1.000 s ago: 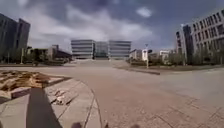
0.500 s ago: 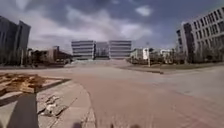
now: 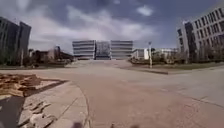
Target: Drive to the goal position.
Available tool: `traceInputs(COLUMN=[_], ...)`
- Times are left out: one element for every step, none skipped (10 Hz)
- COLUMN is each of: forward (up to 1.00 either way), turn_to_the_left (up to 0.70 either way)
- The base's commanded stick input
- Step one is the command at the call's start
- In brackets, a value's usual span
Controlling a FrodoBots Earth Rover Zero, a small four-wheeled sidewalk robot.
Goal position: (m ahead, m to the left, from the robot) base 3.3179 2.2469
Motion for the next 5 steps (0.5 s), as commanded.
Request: traceInputs(forward=[0.7,0.7,0.7,0.7,0.7], turn_to_the_left=[0.08,0.09,0.1,0.11,0.11])
